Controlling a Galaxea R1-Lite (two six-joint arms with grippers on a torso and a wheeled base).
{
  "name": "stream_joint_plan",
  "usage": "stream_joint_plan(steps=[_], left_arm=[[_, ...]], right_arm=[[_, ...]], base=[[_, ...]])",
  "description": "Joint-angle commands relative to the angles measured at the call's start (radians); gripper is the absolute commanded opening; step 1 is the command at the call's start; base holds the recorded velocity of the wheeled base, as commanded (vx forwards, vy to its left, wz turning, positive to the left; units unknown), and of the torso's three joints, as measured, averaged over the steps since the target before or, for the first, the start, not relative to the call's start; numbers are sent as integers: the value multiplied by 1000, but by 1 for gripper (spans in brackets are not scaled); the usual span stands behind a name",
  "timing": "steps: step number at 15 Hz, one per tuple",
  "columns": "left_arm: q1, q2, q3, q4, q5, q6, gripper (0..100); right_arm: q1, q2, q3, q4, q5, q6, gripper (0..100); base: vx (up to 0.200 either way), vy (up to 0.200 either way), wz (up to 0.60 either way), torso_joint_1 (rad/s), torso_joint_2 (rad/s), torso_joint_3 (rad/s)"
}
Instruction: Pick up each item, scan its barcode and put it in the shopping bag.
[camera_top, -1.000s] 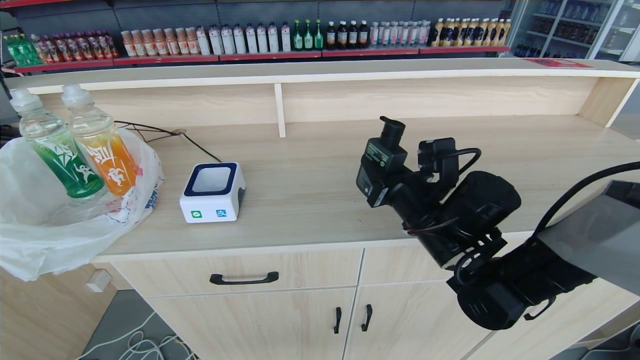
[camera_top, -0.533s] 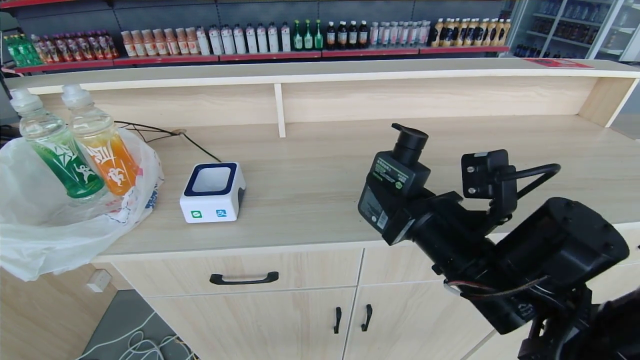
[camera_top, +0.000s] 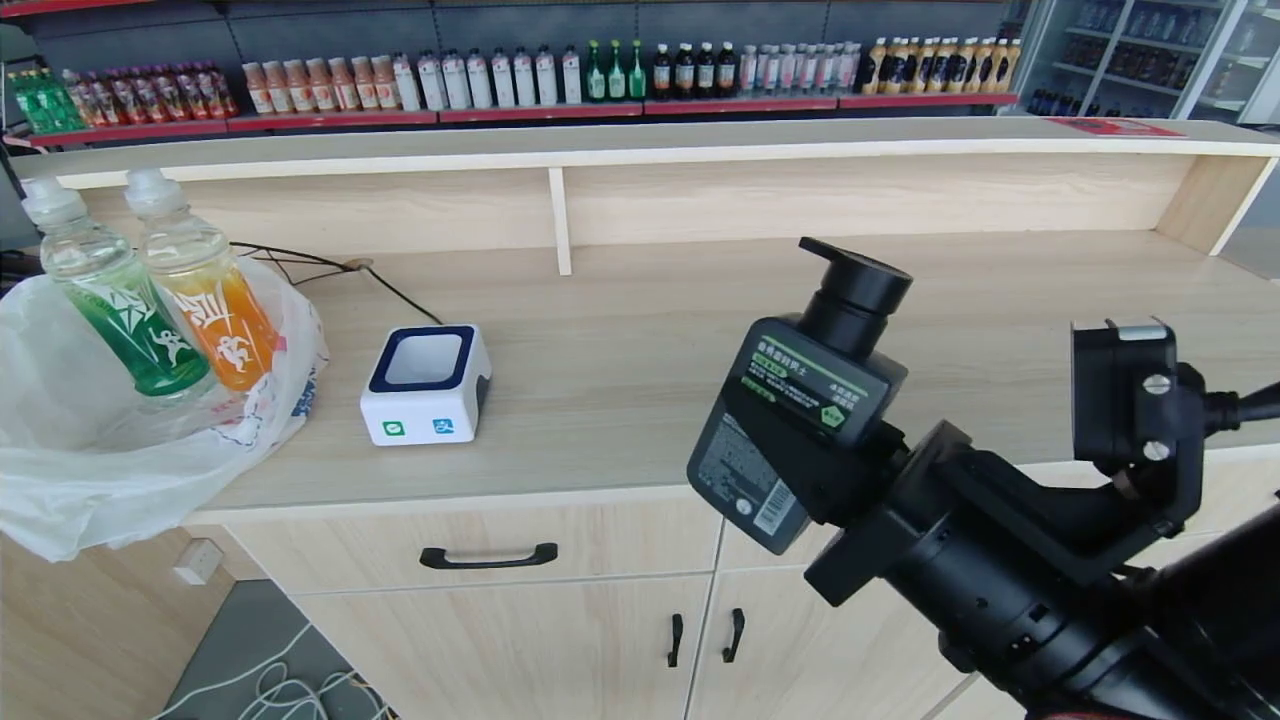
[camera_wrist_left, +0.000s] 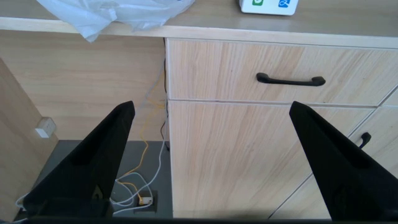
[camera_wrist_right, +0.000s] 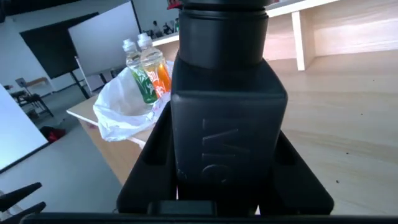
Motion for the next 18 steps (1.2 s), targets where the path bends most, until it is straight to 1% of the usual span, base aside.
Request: stream_joint_plan(steps=[1,3,5,6,7,11,13,15,16,18], left_arm=[[0,0,2,0,0,2,100],[0,0,2,0,0,2,100],[0,0,0,0,0,1,100],[0,0,0,0,0,1,100],[0,0,0,0,0,1,100],[0,0,0,0,0,1,100],[0,0,0,0,0,1,100],[0,0,0,0,0,1,100],[0,0,0,0,0,1,100],[0,0,0,0,0,1,100]], right_arm=[[61,-31,-14,-1,15,74,0],[61,-45,-36,-1,63,163,0],[59,-59,-32,-1,157,244,0],[58,-63,-42,-1,181,290,0],[50,-70,-46,-1,190,319,0],[35,-105,1,-1,324,416,0],[6,-103,-11,-1,345,470,0],[-28,-102,-31,-1,394,543,0],[-48,-97,-49,-1,413,565,0],[-49,-85,-63,-1,416,571,0]], base=[[0,0,0,0,0,0],[0,0,0,0,0,0],[0,0,0,0,0,0],[0,0,0,0,0,0],[0,0,0,0,0,0],[0,0,0,0,0,0],[0,0,0,0,0,0],[0,0,0,0,0,0],[0,0,0,0,0,0],[0,0,0,0,0,0]])
